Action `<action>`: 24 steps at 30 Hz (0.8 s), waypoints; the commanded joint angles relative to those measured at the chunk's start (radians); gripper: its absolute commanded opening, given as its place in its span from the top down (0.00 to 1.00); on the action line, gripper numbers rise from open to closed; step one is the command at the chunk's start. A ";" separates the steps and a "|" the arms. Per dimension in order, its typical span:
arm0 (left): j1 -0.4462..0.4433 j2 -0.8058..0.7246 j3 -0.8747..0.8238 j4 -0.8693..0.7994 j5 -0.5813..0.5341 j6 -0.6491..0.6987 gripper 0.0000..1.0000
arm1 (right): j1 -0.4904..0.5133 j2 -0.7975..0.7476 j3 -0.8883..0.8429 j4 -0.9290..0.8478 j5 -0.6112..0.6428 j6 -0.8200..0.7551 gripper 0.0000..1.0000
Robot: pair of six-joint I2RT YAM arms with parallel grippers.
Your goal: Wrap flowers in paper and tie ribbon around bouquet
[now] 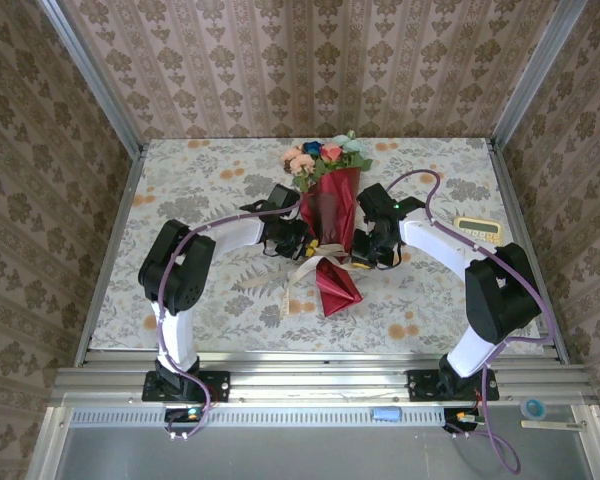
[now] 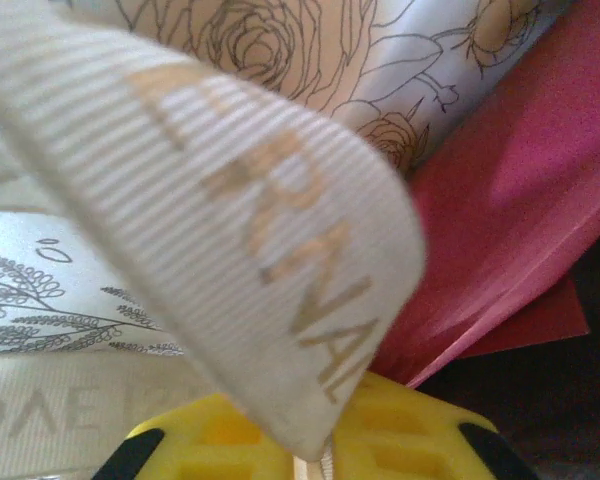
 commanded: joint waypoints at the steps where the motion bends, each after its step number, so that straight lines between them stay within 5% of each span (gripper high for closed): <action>1: 0.000 -0.038 -0.015 -0.010 -0.043 -0.017 0.92 | -0.006 0.013 0.025 0.009 -0.001 0.017 1.00; 9: 0.000 -0.078 0.022 -0.058 -0.068 0.032 0.95 | -0.009 0.035 0.054 0.014 -0.032 0.025 0.97; 16: -0.009 -0.093 -0.002 -0.040 -0.058 0.024 0.97 | -0.019 0.033 0.107 -0.014 -0.031 0.043 0.74; 24: -0.016 -0.116 0.015 -0.069 -0.072 0.057 1.00 | -0.021 -0.015 0.116 0.016 -0.027 0.192 0.67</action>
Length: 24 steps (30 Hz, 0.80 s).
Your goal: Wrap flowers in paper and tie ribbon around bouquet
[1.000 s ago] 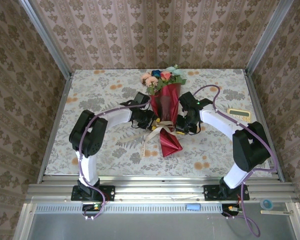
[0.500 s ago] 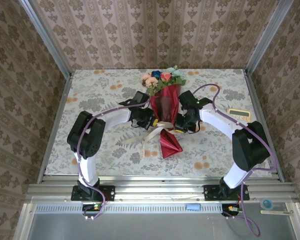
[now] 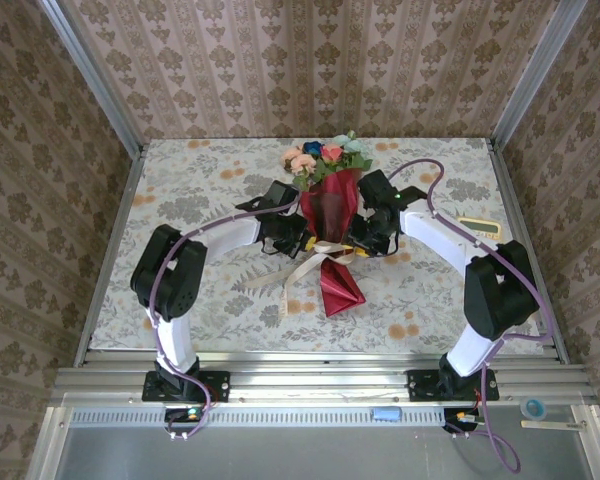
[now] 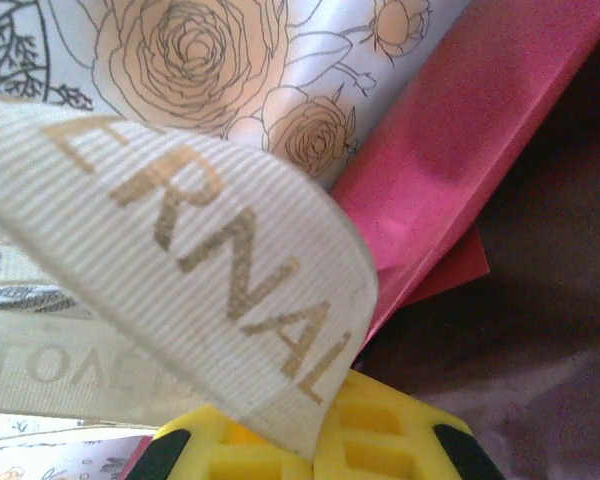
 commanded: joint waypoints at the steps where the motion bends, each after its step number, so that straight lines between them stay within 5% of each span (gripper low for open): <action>1: -0.009 -0.049 0.014 -0.045 -0.023 0.027 1.00 | -0.004 -0.043 0.017 0.015 -0.006 0.115 0.67; 16: -0.011 -0.066 0.005 -0.042 -0.024 0.066 1.00 | 0.005 -0.223 -0.038 -0.044 0.150 0.363 0.56; 19: -0.014 -0.067 0.013 -0.042 -0.022 0.087 1.00 | -0.001 -0.179 -0.040 0.042 0.108 0.385 0.71; 24: -0.020 -0.081 0.014 -0.053 -0.031 0.110 1.00 | 0.005 -0.076 -0.041 0.200 0.029 0.524 0.77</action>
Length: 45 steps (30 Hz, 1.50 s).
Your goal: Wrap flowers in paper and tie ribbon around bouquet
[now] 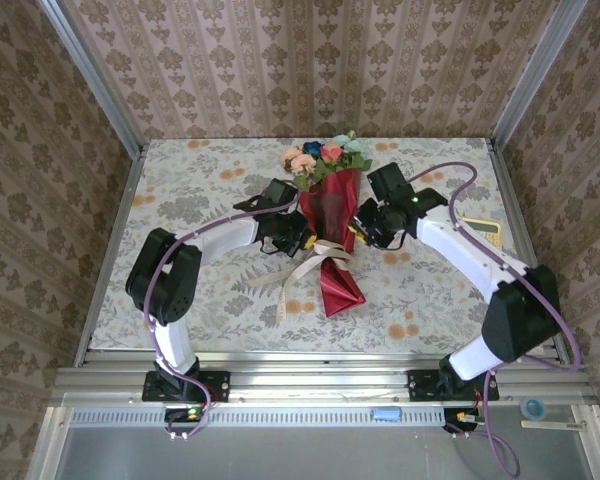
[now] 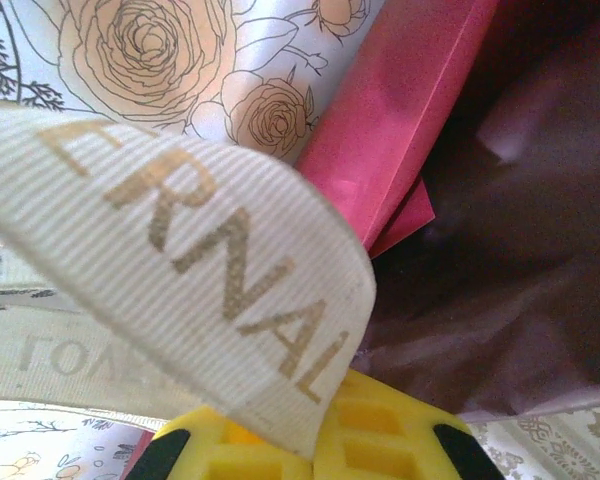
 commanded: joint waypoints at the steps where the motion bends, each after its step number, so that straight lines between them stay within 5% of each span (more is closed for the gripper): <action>1: -0.012 -0.047 0.012 -0.037 -0.016 0.032 1.00 | 0.005 0.060 -0.037 0.140 -0.060 0.154 0.76; 14: -0.016 -0.046 0.013 -0.024 -0.008 0.025 1.00 | 0.034 0.091 -0.137 0.201 -0.092 0.381 0.63; 31: -0.014 -0.053 0.018 -0.029 0.003 0.026 1.00 | 0.042 0.122 -0.136 0.245 -0.092 0.434 0.59; 38: -0.017 -0.047 0.031 -0.031 0.007 0.029 1.00 | 0.042 0.152 -0.104 0.253 -0.081 0.439 0.62; 45: -0.019 -0.048 0.031 -0.032 0.013 0.029 1.00 | 0.037 0.152 -0.094 0.255 -0.059 0.437 0.83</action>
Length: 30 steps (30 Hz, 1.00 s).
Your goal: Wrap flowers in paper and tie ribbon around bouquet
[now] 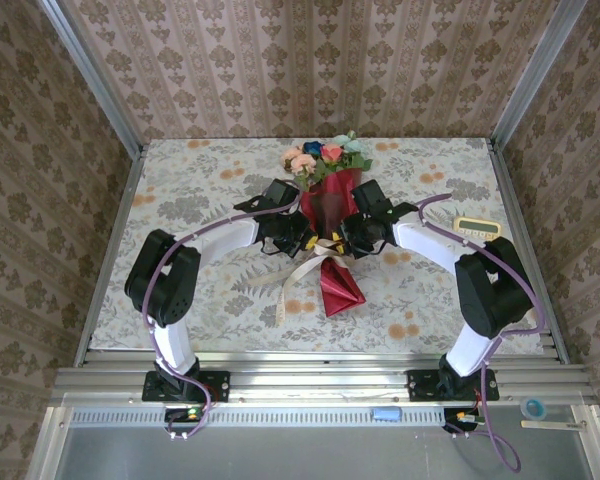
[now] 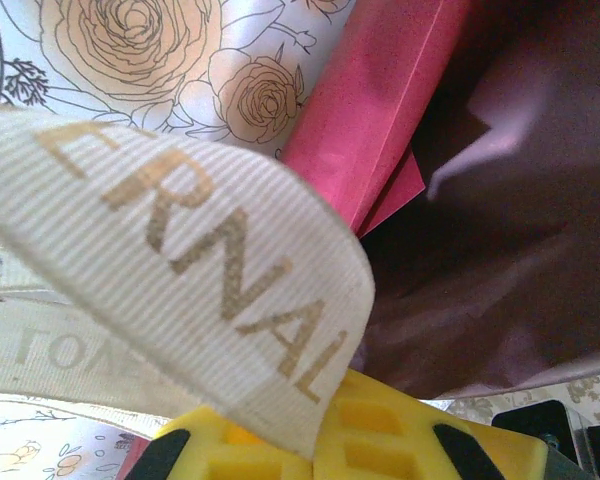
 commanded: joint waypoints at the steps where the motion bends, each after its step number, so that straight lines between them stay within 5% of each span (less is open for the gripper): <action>1: -0.009 -0.039 0.030 -0.027 0.013 0.018 1.00 | 0.001 0.004 0.026 -0.006 0.029 0.014 0.88; 4: -0.008 -0.037 0.028 -0.024 0.020 0.011 1.00 | 0.001 -0.010 0.022 -0.009 0.034 0.014 1.00; 13: -0.007 -0.046 -0.017 0.000 0.066 -0.063 0.76 | 0.000 -0.071 -0.050 0.026 0.005 0.032 1.00; 30: -0.049 -0.088 -0.114 0.172 0.108 -0.351 0.54 | 0.001 -0.095 -0.090 0.089 -0.014 0.052 1.00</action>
